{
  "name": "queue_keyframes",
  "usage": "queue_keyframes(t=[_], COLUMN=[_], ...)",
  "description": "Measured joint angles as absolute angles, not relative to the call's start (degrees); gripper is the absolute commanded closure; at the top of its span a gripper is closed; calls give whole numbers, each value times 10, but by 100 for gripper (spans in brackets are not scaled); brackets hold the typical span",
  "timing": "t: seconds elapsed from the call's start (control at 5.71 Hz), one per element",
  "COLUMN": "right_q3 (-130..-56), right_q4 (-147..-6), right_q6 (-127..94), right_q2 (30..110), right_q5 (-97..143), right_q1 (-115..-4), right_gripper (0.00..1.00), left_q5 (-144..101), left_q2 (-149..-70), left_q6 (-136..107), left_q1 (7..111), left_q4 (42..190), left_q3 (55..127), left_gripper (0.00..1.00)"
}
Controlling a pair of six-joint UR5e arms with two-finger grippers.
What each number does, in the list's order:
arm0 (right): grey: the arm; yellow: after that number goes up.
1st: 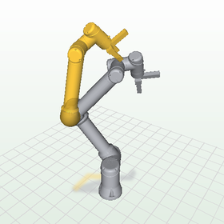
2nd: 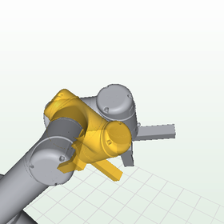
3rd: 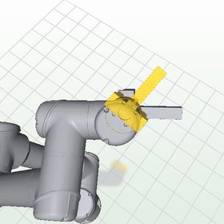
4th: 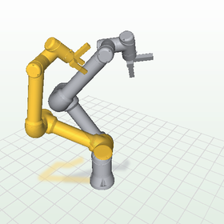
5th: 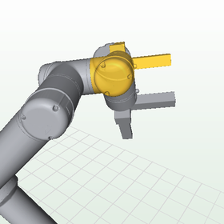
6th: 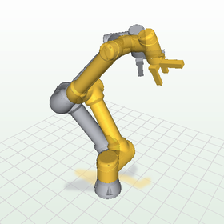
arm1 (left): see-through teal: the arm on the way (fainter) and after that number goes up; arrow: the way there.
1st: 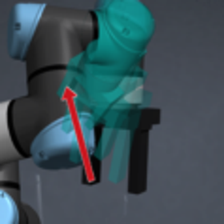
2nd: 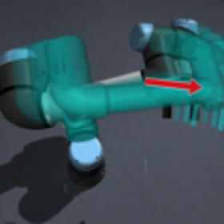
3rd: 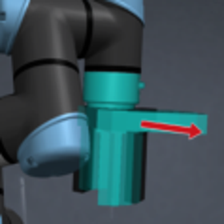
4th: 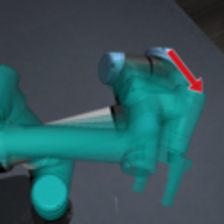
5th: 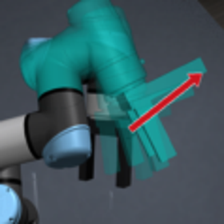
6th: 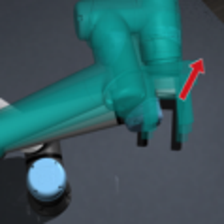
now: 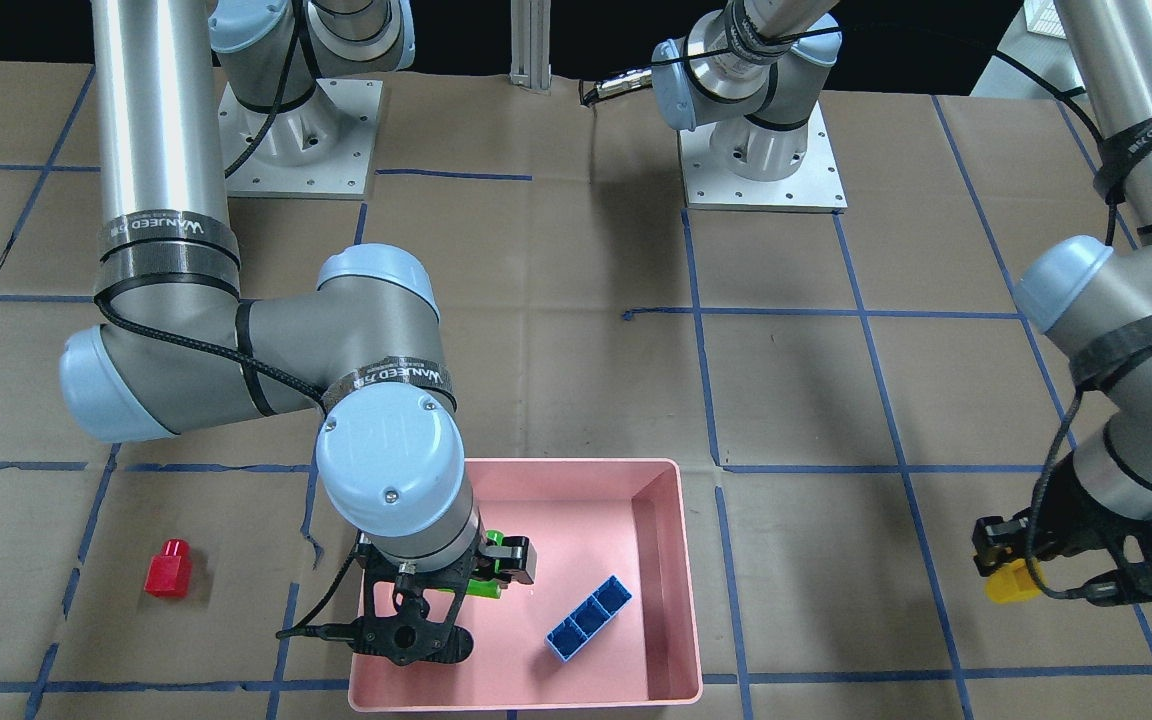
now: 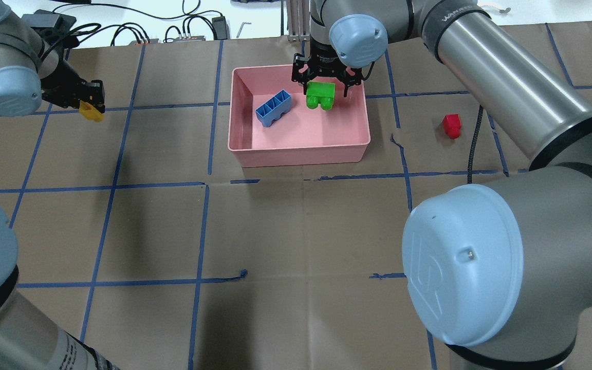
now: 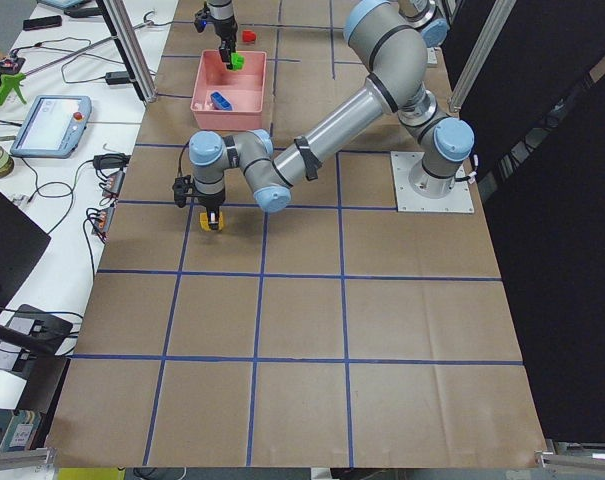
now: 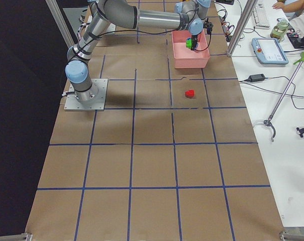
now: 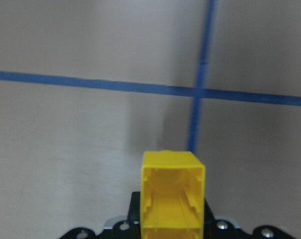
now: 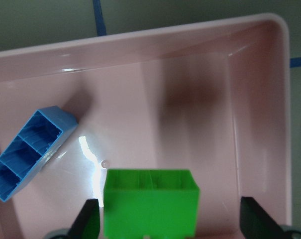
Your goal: Put all blocks into box
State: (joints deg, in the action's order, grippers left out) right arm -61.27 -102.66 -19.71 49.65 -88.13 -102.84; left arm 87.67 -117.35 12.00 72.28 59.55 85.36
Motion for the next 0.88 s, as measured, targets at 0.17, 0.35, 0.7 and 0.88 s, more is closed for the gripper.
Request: queue_keyframes(t=[0.17,0.35,0.7,0.88], right_q3=[-612,-614,-618,-628], right_q4=[-1022,-1016,-1012,-1016], right_q6=[-177,-132,-13,50], right_q2=[512,526,535,534], right_q5=[-882,-882,-883,-884], right_q1=[-1007,-971,-892,-859], right_gripper=[1,1,1,1], left_q5=[872,847,804,805], left_q2=[-1157,-1152,-1170,-1198], left_q6=[21,-86,-230,-248], left_q1=[773,822,925,991], left_q4=[612,616,546,487], left_q3=[852,851,853,856], left_gripper=[93,92,85,60])
